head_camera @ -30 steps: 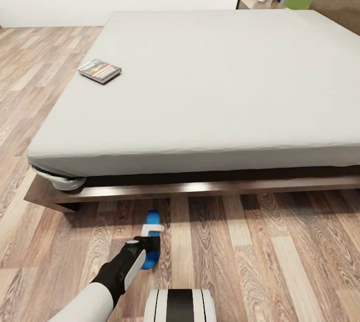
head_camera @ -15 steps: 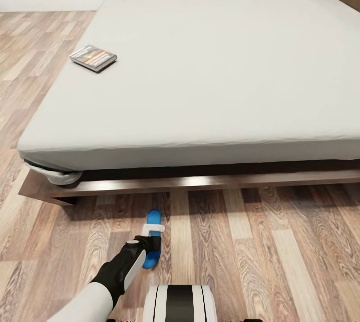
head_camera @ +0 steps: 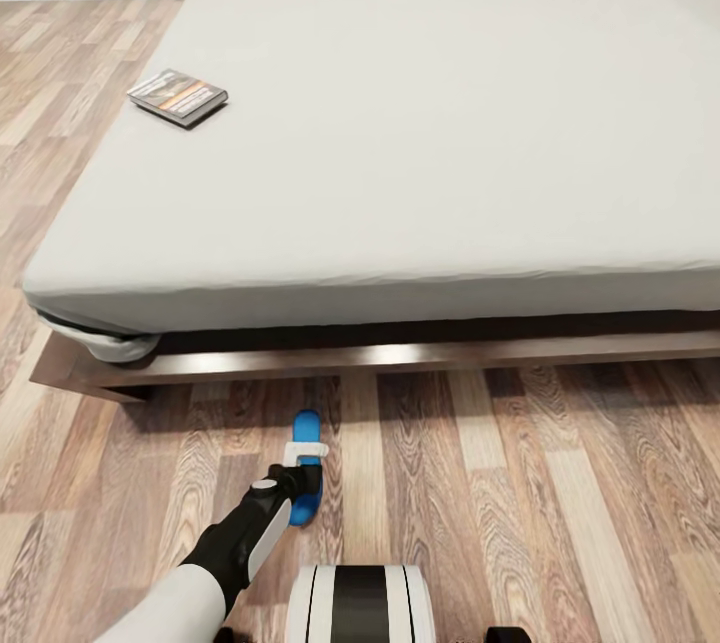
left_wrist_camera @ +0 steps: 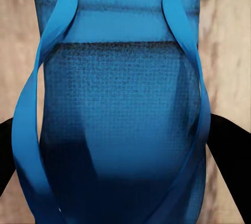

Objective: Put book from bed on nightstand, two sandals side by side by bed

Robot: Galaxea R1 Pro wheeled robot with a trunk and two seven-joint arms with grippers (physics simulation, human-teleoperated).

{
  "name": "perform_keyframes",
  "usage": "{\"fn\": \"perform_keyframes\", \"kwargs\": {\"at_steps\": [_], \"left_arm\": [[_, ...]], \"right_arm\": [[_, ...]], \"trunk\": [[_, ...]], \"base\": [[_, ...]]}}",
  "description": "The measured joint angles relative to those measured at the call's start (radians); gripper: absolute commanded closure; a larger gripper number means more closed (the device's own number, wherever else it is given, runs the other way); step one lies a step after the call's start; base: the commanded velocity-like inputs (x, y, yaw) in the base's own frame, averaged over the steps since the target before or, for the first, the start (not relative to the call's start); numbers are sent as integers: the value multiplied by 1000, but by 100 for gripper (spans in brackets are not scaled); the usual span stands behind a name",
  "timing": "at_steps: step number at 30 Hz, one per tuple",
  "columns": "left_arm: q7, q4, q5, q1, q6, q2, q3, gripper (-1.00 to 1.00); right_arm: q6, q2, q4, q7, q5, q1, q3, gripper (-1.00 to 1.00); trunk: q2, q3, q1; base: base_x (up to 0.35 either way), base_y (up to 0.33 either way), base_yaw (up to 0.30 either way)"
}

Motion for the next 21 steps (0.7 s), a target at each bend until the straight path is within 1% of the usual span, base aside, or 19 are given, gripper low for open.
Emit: {"fn": "perform_keyframes", "kwargs": {"at_steps": [8,16,20,21], "left_arm": [[1,0,0,-1,-5,0,2,100],[1,-1,1,-1,-5,1,7,100],[1,-1,2,-1,-5,4,20,100],[1,-2,2,-1,-5,5,23,100]], "right_arm": [[0,0,0,0,0,0,0,100],[0,0,0,0,0,0,0,100],[0,0,0,0,0,0,0,100],[0,0,0,0,0,0,0,100]], "trunk": [[-2,-31,4],[-2,-31,4],[-3,-46,5],[-3,-47,5]], "base": [[0,0,0],[0,0,0],[0,0,0],[0,0,0]]}}
